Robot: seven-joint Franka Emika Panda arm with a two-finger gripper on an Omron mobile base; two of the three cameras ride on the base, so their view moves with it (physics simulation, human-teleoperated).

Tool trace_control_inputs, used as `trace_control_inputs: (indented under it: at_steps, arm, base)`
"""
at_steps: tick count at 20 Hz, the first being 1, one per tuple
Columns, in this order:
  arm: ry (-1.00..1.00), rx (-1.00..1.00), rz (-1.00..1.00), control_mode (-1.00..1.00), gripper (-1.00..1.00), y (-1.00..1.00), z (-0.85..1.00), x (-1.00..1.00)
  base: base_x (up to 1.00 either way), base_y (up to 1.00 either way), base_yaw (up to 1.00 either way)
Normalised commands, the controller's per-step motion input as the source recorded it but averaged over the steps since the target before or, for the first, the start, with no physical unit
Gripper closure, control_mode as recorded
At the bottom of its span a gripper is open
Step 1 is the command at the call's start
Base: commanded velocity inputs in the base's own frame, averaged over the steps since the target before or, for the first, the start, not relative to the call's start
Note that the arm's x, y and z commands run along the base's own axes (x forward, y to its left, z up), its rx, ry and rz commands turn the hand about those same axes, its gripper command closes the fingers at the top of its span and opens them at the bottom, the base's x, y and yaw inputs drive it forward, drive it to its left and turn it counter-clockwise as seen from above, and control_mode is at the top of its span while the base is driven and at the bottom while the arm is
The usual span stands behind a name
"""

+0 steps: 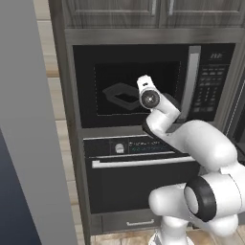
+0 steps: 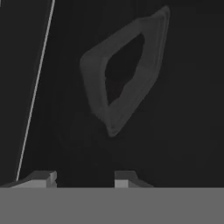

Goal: Place the tupperware containing the steak and eggplant meal in the microwave. Close the microwave door and press the start button to reheat the meal.

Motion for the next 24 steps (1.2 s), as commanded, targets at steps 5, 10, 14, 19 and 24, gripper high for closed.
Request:
trace_control_inputs:
  at_steps: [5, 10, 14, 19, 24]
  arm:
    - [0.0, 0.0, 0.06, -1.0, -1.0, 0.02, -0.01, -0.63]
    - [0.04, 0.0, 0.0, -1.0, -1.0, 0.07, 0.45, -0.8]
    - [0.09, 0.04, 0.0, -1.0, -1.0, -0.11, 0.43, -0.84]
    - [0.09, 0.19, 0.0, -1.0, -1.0, -0.55, 0.15, -0.58]
    - [0.04, 0.22, 0.0, -1.0, -1.0, -0.61, 0.0, -0.22]
  base:
    - [0.0, 0.0, 0.0]
    - [0.0, 0.0, 0.0]
    - [0.0, 0.0, 0.0]
    - [0.0, 0.0, 0.0]
    - [0.0, 0.0, 0.0]
